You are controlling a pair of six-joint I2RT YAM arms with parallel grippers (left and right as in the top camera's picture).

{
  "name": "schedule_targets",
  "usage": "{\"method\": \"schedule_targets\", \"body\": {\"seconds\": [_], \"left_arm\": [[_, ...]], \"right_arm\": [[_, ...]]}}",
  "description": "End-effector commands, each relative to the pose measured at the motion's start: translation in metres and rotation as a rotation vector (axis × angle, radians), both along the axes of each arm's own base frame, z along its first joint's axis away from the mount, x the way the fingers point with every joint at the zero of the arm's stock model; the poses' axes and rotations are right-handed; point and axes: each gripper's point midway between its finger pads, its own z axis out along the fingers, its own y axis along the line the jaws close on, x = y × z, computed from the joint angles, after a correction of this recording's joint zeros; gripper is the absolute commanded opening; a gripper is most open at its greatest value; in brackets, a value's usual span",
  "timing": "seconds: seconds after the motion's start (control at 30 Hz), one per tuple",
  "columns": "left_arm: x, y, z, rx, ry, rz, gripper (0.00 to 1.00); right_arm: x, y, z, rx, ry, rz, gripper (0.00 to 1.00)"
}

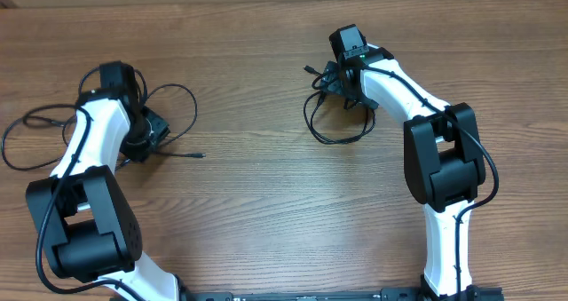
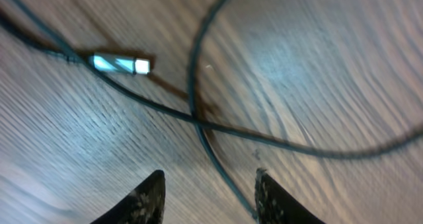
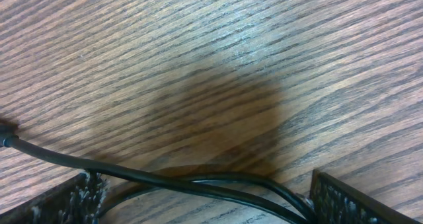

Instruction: Untangle cables

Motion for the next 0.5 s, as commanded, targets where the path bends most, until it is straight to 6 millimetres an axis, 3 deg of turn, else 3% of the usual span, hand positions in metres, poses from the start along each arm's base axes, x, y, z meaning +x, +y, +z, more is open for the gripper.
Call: {"method": "schedule_targets", "body": {"seconds": [0.0, 0.13, 0.37, 0.47], "left_arm": [[-0.012, 0.006, -0.021, 0.023, -0.003, 0.307, 0.46], [-0.014, 0.008, -0.040, 0.031, -0.047, 0.368, 0.48], [-0.016, 0.024, -0.041, 0.126, -0.064, 0.380, 0.39], [-0.013, 0.026, -0.040, 0.133, -0.076, 0.382, 0.53]], "right_arm": [[-0.004, -0.002, -0.012, -0.008, 0.024, -0.004, 1.00], [-0.004, -0.002, -0.012, -0.008, 0.024, -0.004, 1.00], [-0.004, -0.002, -0.012, -0.008, 0.024, -0.004, 1.00], [-0.004, -0.002, -0.012, -0.008, 0.024, -0.004, 1.00]]}}
